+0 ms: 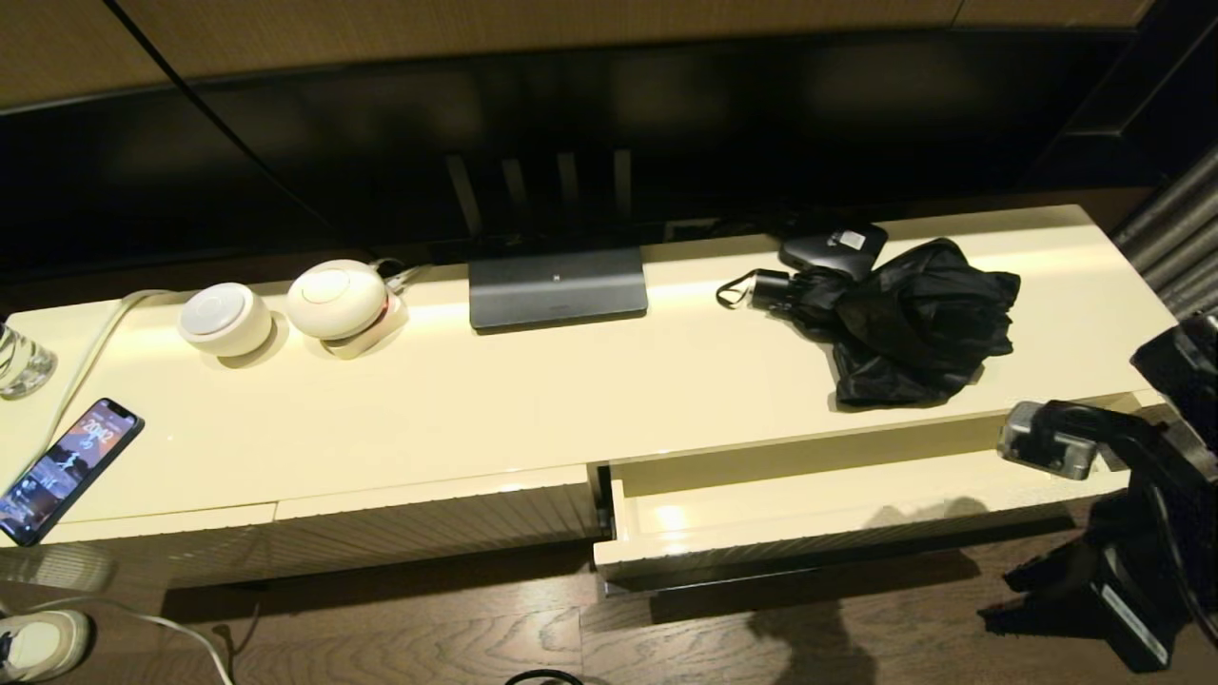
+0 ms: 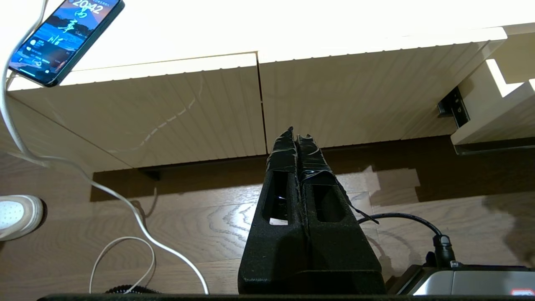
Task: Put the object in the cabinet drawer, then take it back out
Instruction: Open the drawer
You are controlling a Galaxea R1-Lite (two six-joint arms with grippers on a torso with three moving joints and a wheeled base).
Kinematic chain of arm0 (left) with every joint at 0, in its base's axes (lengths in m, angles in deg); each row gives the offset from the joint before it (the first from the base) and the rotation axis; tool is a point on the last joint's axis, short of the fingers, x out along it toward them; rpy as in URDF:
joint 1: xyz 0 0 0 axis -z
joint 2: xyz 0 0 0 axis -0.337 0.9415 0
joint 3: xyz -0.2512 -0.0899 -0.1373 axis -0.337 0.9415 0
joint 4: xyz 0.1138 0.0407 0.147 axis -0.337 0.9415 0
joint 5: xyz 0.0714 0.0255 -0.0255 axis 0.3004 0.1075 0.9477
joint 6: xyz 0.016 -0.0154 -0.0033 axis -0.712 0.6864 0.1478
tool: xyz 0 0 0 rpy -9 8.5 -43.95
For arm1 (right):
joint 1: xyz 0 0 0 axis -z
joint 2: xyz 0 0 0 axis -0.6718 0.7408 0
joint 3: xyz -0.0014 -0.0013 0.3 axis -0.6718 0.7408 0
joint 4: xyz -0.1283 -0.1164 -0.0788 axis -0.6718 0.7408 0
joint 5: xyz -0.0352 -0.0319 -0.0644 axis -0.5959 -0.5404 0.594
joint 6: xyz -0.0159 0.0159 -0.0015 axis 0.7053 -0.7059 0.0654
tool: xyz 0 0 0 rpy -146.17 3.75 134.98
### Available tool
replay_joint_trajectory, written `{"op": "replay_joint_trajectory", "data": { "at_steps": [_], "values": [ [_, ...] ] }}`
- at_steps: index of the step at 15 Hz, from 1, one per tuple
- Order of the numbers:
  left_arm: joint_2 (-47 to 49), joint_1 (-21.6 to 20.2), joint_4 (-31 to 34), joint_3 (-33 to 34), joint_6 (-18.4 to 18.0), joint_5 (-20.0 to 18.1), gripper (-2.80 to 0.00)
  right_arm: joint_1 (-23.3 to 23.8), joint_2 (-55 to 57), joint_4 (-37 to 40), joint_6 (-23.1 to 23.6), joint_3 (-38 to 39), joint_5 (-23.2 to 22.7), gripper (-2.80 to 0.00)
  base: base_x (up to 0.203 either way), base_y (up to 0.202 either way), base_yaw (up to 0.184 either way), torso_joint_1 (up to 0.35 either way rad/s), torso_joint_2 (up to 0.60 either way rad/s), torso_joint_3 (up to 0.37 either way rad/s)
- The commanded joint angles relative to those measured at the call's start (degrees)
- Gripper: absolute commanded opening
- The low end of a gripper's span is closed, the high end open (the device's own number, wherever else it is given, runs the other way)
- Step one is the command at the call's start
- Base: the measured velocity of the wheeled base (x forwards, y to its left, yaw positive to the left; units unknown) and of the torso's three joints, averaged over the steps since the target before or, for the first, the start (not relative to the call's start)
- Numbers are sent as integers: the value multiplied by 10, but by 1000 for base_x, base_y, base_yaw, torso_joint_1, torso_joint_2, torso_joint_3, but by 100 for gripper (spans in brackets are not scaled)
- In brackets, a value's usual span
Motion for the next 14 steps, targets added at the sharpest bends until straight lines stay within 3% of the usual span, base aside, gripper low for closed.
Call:
{"op": "replay_joint_trajectory", "data": {
  "at_steps": [1, 6, 14],
  "values": [
    [1, 0, 0, 2, 0, 0, -280, -1, 69, 0, -50, -37, 0, -280, 0, 0, 0, 0, 0, 0],
    [1, 0, -1, 2, 0, 0, -280, 0, 142, -13, -134, -90, 14, -280, 0, 0, 0, 0, 0, 0],
    [1, 0, 0, 2, 0, 0, -280, 3, 208, -17, -196, -158, 62, -280, 0, 0, 0, 0, 0, 0]
  ]
}}
